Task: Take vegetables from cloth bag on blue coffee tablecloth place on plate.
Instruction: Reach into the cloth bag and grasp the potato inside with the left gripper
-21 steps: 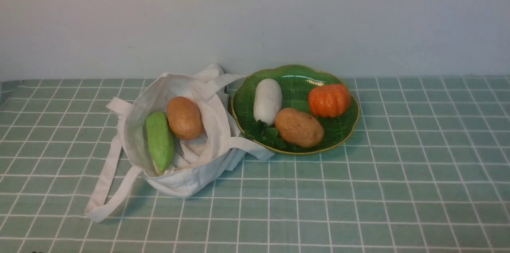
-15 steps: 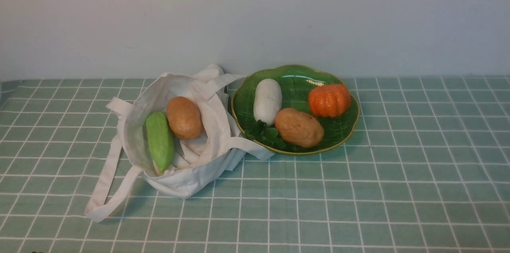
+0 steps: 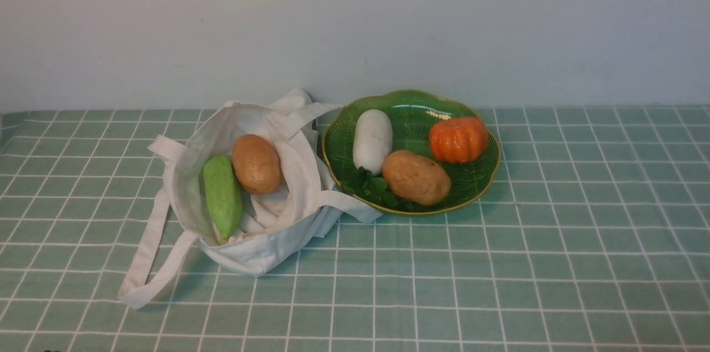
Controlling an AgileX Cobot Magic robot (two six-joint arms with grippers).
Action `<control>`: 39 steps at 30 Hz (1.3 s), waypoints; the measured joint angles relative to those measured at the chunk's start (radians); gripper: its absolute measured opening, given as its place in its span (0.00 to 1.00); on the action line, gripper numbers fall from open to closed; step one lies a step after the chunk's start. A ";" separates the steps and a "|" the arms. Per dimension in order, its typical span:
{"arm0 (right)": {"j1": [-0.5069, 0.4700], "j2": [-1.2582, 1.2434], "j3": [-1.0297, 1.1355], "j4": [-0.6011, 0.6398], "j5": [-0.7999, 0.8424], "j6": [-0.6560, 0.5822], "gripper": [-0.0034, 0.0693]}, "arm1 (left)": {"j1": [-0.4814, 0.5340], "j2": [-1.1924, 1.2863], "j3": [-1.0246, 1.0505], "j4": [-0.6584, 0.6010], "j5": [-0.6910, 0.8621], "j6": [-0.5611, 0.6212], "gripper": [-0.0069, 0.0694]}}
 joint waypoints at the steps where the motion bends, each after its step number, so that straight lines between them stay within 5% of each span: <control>1: 0.000 0.000 0.000 0.000 0.000 0.000 0.03 | 0.000 0.000 0.000 0.000 0.000 0.000 0.08; 32: 0.000 0.000 0.000 0.000 0.000 0.000 0.03 | 0.000 0.000 0.000 -0.007 -0.001 -0.008 0.08; 35: 0.000 0.000 0.000 0.000 0.000 0.000 0.03 | 0.000 0.000 0.000 -0.094 -0.006 -0.063 0.08; 39: 0.000 0.000 0.000 0.000 0.000 0.000 0.03 | 0.000 0.000 0.000 -0.388 -0.006 -0.224 0.08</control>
